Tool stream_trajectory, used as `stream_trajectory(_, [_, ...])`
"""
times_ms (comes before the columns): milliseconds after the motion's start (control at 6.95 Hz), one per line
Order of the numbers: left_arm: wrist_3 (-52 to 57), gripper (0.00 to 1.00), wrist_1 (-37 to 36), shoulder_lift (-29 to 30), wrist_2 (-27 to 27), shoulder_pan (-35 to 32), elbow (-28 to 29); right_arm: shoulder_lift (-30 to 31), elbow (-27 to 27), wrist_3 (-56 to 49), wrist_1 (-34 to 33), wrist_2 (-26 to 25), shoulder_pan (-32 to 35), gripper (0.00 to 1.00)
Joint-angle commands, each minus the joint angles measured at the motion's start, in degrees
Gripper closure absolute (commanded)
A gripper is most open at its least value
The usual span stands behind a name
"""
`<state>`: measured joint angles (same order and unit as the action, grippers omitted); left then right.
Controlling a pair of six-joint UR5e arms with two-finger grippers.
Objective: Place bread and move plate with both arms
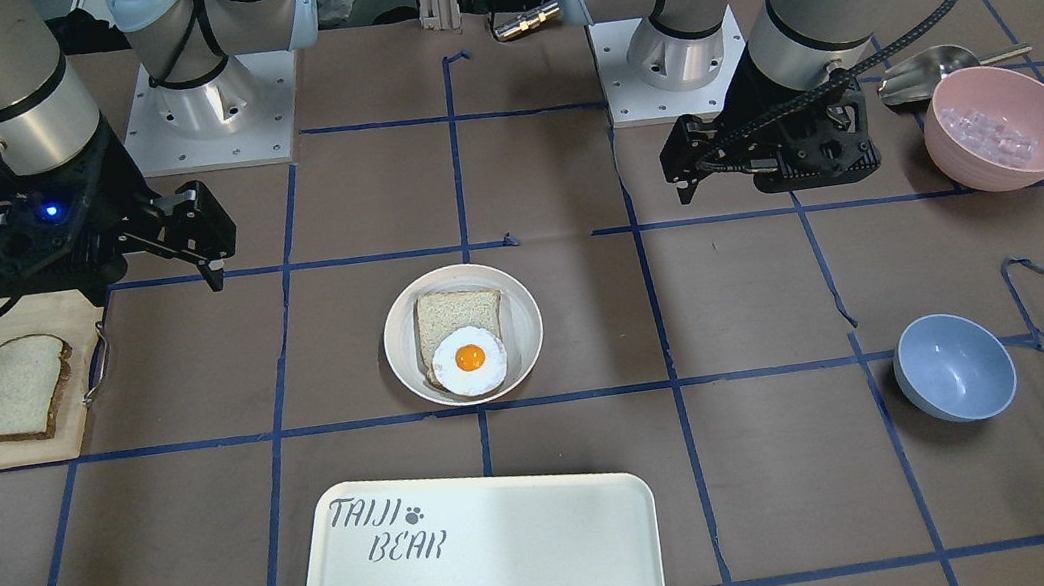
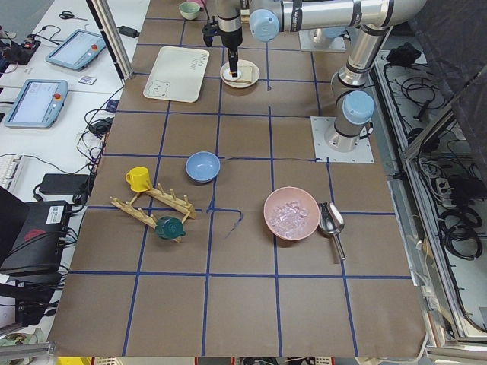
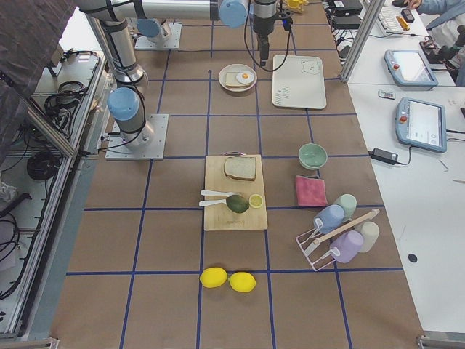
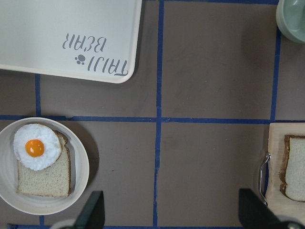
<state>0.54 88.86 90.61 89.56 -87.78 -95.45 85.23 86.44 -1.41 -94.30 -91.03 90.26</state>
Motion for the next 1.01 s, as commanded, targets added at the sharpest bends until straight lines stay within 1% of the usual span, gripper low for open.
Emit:
stream_trajectory(0, [0.1,0.0,0.0,0.0,0.1,0.0,-0.3,0.8,-0.4,0.4,0.0,0.0,0.0,0.0])
stream_trajectory(144, [0.1,0.0,0.0,0.1,0.1,0.1,-0.3,1.1,-0.6,0.4,0.0,-0.3,-0.1,0.0])
stream_trajectory(432, [0.1,0.0,-0.1,0.1,0.1,0.1,-0.3,1.7,-2.9,-0.4,-0.5,0.0,0.0,0.0])
stream_trajectory(576, [0.1,0.0,0.0,0.0,0.1,0.1,-0.3,1.4,-3.2,-0.5,-0.5,0.8,-0.1,0.0])
stream_trajectory(863, [0.1,0.0,0.0,0.1,0.1,0.1,-0.3,1.1,-3.1,-1.0,-0.4,1.0,-0.1,0.0])
